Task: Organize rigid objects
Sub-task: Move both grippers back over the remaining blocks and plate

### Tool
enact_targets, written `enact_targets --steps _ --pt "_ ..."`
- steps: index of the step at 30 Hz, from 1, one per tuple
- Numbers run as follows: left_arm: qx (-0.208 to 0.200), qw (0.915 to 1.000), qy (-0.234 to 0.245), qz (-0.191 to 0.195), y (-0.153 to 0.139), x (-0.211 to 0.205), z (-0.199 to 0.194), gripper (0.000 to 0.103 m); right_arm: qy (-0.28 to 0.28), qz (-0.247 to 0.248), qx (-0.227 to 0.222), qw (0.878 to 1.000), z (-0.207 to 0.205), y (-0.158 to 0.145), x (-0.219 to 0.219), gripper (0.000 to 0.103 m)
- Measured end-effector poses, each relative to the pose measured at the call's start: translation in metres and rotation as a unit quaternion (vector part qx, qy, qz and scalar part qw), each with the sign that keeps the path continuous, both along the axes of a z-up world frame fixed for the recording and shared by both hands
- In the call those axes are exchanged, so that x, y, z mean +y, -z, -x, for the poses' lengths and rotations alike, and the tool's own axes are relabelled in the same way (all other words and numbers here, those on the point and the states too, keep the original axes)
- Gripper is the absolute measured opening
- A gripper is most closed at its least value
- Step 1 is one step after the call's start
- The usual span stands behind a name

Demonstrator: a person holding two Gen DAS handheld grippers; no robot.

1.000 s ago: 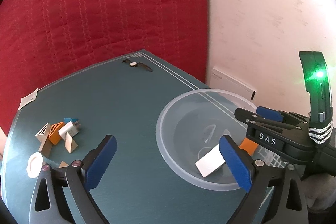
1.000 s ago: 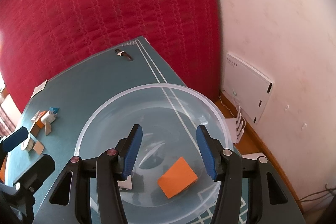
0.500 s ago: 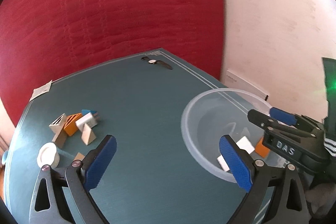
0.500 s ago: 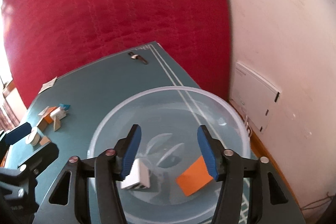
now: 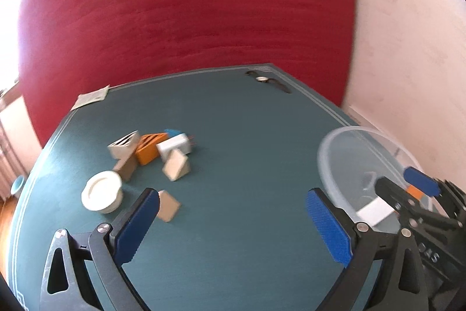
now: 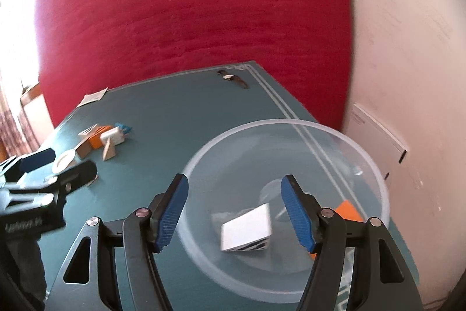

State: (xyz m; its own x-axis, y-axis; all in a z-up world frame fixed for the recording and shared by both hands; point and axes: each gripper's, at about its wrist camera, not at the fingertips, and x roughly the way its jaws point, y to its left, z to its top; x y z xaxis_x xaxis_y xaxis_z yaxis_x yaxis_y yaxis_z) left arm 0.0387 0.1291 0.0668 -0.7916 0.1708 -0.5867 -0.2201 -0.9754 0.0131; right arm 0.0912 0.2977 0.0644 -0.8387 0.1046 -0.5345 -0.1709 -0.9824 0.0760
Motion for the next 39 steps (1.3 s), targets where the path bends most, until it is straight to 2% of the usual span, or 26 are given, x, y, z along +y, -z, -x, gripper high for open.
enact_targets --steps 10,25,33,39 --pt "0.002 0.9981 -0.061 -0.001 -0.002 -0.055 0.005 0.102 -0.053 -0.027 -0.014 0.998 0.004 0.008 -0.048 0.068" --pt "0.006 0.9931 -0.117 0.008 -0.002 -0.104 0.018 0.102 -0.126 -0.019 -0.03 0.991 0.017 0.012 -0.103 0.068" --pt "-0.011 0.9882 -0.152 0.015 0.01 -0.127 0.032 0.102 -0.169 -0.019 -0.04 0.985 0.028 0.018 -0.131 0.068" --pt "-0.027 0.9847 -0.171 0.021 0.022 -0.139 0.041 0.102 -0.18 -0.015 -0.054 0.982 0.03 0.026 -0.137 0.068"
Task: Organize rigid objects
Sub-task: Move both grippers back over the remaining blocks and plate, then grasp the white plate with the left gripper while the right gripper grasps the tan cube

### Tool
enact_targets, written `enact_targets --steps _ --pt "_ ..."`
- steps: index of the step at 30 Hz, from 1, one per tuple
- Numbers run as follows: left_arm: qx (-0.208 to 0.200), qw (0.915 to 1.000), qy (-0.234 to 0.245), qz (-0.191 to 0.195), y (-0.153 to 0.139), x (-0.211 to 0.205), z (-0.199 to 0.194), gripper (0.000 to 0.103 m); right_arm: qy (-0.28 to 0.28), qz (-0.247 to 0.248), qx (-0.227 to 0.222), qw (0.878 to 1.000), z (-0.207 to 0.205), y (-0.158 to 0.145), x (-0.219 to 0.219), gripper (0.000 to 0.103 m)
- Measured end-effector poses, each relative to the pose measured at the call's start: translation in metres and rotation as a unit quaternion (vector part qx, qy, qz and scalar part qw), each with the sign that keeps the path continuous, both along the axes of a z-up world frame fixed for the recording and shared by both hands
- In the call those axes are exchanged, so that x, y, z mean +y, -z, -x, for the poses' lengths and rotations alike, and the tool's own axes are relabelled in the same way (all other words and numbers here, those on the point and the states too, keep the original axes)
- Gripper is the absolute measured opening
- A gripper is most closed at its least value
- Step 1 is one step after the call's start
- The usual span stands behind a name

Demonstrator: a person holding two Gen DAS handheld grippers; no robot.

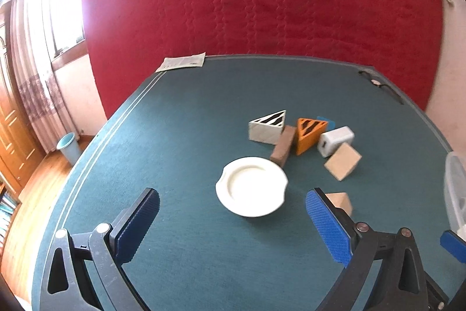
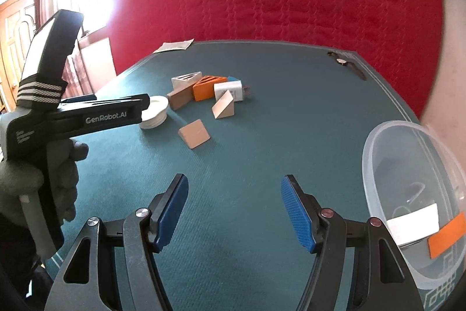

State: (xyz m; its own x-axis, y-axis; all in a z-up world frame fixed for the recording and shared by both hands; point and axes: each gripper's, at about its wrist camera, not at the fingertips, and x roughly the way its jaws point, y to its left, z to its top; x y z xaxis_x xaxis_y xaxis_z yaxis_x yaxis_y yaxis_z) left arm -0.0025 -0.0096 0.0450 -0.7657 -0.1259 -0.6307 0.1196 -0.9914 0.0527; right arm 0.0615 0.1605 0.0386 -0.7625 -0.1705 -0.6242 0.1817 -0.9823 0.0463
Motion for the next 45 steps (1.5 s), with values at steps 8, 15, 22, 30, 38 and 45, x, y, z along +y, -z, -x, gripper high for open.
enact_targets --steps 8,15,22,30,38,45 --pt "-0.016 0.9998 -0.009 0.005 0.011 -0.009 0.014 0.102 -0.003 0.005 -0.012 1.0 0.004 0.003 0.001 0.068" --pt "-0.031 0.9995 0.008 -0.002 0.016 -0.009 0.029 0.102 -0.013 0.001 -0.02 1.0 0.01 0.007 -0.006 0.068" --pt "-0.036 0.999 0.024 0.011 0.019 -0.007 0.04 0.102 -0.027 0.002 -0.032 0.999 0.025 0.009 -0.015 0.068" --pt "-0.042 0.9979 0.047 0.015 0.021 -0.007 0.049 0.102 -0.044 0.001 -0.058 0.997 0.056 0.017 -0.028 0.068" --pt "-0.071 0.9949 0.07 -0.018 0.027 -0.013 0.059 0.091 -0.058 -0.011 -0.067 0.996 0.081 0.018 -0.039 0.068" --pt "-0.08 0.9935 0.076 -0.028 0.029 -0.016 0.058 0.065 -0.067 -0.019 -0.065 0.995 0.098 0.018 -0.048 0.068"
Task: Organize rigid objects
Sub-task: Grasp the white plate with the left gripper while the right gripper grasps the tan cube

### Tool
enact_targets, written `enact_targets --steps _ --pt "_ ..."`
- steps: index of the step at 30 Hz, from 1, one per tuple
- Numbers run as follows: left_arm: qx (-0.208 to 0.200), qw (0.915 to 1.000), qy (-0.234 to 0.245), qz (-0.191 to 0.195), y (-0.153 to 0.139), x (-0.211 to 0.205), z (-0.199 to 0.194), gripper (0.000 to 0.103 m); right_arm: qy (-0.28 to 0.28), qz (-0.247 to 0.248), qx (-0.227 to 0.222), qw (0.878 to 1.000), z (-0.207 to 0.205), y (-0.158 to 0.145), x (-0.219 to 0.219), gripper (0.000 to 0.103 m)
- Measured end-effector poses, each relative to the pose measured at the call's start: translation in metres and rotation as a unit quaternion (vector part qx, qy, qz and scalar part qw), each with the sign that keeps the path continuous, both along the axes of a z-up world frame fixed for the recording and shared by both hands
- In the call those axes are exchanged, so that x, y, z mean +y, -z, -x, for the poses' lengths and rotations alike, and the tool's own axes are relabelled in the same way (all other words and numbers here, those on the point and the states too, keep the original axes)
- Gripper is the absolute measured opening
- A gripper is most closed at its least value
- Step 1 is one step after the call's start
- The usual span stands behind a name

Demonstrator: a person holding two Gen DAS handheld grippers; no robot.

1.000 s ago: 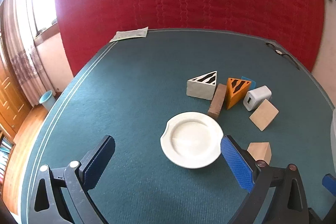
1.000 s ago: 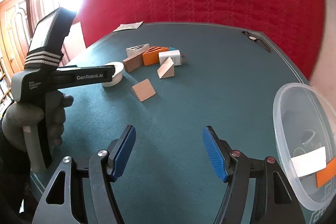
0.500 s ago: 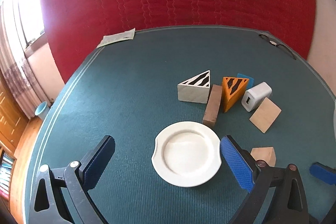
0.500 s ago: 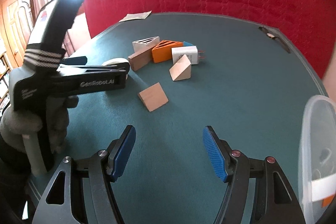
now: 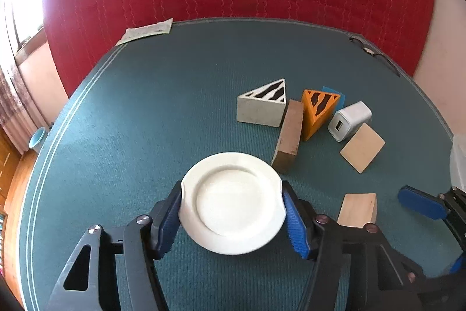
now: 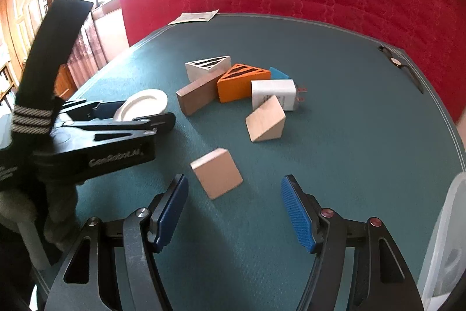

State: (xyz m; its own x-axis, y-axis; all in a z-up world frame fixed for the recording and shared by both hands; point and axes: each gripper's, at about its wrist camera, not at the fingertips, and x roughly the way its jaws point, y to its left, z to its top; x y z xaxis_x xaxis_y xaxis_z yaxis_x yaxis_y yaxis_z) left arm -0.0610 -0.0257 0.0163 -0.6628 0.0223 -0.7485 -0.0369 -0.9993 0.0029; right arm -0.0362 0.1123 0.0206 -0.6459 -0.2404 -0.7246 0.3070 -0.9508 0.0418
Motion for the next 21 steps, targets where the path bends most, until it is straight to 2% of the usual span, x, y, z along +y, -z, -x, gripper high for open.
enact_targets --steps 8,11,14,20,21 --pt "0.041 0.999 -0.014 0.01 -0.012 -0.007 -0.016 0.065 -0.012 -0.007 -0.002 1.0 0.01 0.001 -0.011 0.065" --pt "0.042 0.9989 -0.015 0.009 -0.012 -0.01 -0.016 0.065 -0.02 -0.014 0.001 1.0 0.012 0.001 -0.018 0.064" --pt "0.038 0.999 -0.019 0.009 -0.01 -0.013 -0.016 0.065 -0.026 -0.017 -0.002 1.0 0.015 0.002 -0.022 0.058" --pt "0.032 0.9991 -0.026 0.009 -0.006 -0.015 -0.014 0.065 -0.037 -0.026 0.002 0.999 0.017 0.002 -0.024 0.039" --pt "0.032 0.9991 -0.027 0.009 -0.006 -0.015 -0.013 0.065 -0.04 -0.029 0.003 0.999 0.016 0.002 -0.025 0.039"
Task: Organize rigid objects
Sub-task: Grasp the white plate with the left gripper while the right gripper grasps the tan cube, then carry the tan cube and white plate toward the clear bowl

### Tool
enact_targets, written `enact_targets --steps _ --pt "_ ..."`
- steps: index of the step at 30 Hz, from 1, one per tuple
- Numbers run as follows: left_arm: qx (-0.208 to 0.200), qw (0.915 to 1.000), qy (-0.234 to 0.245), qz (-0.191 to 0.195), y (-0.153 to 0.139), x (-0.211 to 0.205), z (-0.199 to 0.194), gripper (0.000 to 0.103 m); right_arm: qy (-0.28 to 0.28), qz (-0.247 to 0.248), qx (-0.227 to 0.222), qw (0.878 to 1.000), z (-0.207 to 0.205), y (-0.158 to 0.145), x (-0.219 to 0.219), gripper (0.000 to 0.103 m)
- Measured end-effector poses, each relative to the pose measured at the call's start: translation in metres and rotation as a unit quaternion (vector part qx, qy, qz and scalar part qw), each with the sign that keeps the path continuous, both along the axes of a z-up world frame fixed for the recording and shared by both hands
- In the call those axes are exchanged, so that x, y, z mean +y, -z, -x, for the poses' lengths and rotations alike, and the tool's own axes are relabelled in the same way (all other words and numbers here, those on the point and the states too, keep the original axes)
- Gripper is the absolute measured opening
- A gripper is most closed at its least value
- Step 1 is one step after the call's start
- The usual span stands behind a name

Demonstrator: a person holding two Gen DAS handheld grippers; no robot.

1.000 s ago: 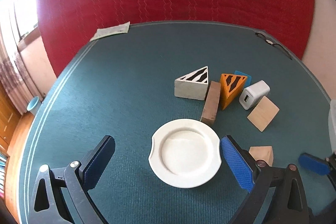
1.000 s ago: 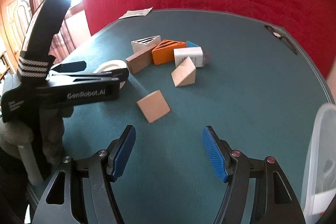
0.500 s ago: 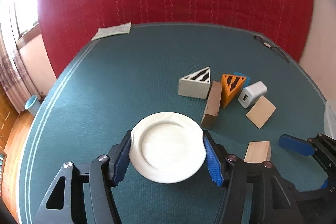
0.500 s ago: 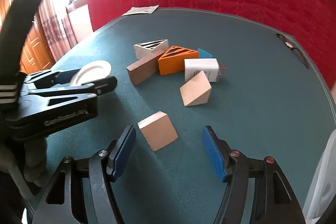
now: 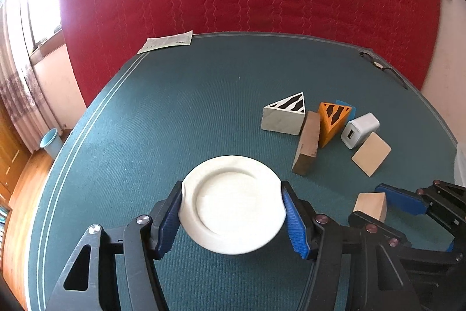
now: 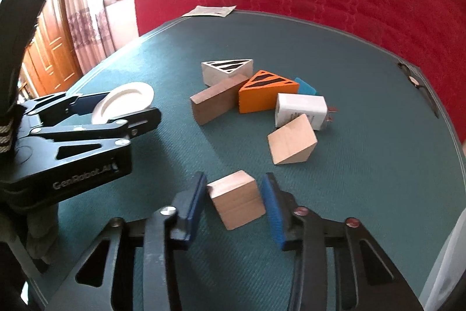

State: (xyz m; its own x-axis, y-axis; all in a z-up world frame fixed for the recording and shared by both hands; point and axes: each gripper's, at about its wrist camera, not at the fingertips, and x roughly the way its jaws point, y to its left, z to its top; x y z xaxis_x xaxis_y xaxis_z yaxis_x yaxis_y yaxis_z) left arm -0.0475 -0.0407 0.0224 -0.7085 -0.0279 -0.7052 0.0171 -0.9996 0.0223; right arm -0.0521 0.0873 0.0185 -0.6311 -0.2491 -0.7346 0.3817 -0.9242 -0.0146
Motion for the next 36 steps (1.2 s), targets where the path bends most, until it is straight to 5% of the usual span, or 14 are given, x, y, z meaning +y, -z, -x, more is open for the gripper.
enact_targets --steps 36 --pt "0.016 0.9993 0.023 0.024 0.0 0.023 -0.018 0.065 0.09 0.075 0.023 0.993 -0.063 -0.028 0.061 0.039"
